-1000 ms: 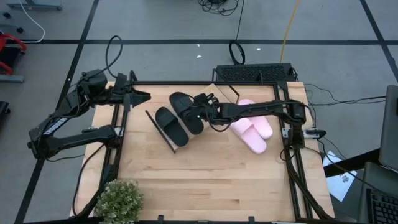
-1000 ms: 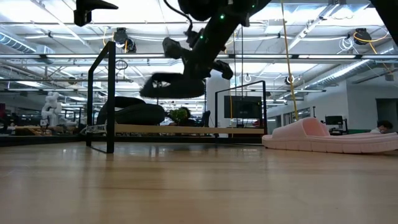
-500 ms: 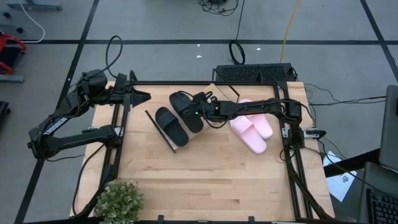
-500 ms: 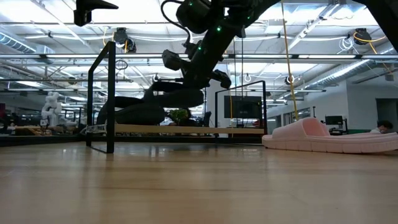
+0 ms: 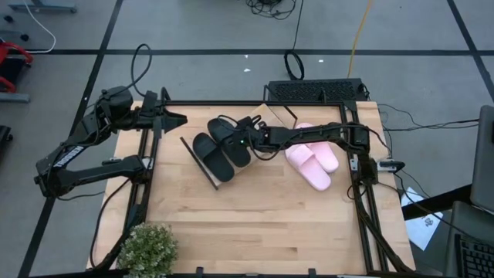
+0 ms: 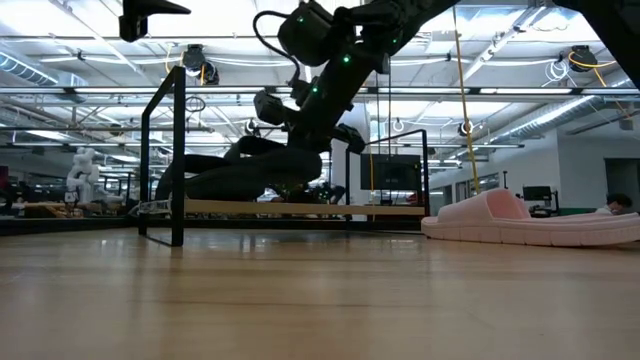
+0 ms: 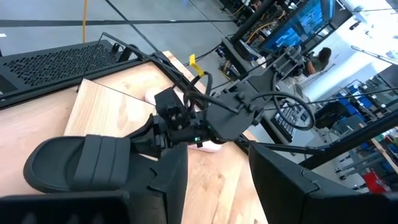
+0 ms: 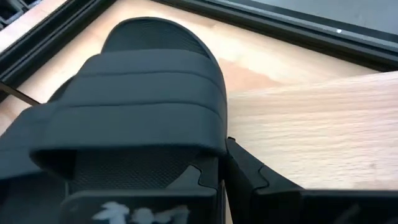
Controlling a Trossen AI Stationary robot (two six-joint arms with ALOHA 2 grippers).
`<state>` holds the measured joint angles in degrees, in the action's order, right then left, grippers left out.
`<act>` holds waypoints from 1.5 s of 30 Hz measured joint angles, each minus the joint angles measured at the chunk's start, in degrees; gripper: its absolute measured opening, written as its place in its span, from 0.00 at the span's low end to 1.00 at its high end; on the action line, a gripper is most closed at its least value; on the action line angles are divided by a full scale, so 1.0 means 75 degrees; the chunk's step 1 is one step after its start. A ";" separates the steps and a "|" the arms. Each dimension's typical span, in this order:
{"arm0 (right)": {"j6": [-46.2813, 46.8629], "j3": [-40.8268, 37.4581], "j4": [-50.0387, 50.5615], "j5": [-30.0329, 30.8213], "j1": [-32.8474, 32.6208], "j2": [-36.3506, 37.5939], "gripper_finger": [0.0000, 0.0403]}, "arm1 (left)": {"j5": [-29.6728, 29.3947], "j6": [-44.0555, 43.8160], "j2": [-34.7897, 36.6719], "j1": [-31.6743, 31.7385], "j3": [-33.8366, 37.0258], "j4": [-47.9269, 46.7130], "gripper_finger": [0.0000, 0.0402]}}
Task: Pick and place slides into the shelf
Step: Put the black slide on the shelf
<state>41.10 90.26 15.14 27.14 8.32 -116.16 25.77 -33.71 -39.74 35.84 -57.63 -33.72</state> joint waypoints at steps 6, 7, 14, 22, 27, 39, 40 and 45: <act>-0.0019 0.0000 0.0012 -0.0015 0.0035 0.0006 0.00 | 0.0111 0.0000 0.0002 -0.0001 0.0001 0.0096 0.41; -0.0049 0.0000 0.0020 -0.0015 0.0035 -0.0002 0.00 | 0.0110 0.0000 -0.0001 0.0002 0.0000 0.0096 0.41; 0.0000 0.0000 -0.0085 -0.0248 0.0038 -0.0277 0.00 | 0.0118 0.0000 0.0002 0.0002 0.0003 0.0088 0.41; -0.0025 0.0000 -0.0094 -0.0253 0.0032 -0.0262 0.00 | 0.0163 0.0024 0.0000 -0.0001 0.0000 0.0116 0.41; -0.0026 0.0000 -0.0087 -0.0434 -0.0008 -0.0262 0.00 | 0.0162 0.0037 -0.0001 0.0002 0.0003 0.0117 0.41; -0.0168 0.0000 0.0020 -0.0425 -0.0023 -0.0262 0.00 | 0.0162 0.0058 0.0000 0.0002 0.0000 0.0120 0.41; -0.0168 0.0000 0.0020 -0.0423 -0.0023 -0.0262 0.00 | 0.0162 0.0058 0.0002 0.0002 0.0003 0.0120 0.41; -0.0171 0.0000 0.0114 -0.0405 -0.0023 -0.0262 0.00 | 0.0162 0.0058 0.0000 0.0002 0.0001 0.0121 0.41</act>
<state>39.81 90.26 16.00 24.09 8.14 -118.13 26.98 -33.28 -39.74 35.86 -57.62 -32.81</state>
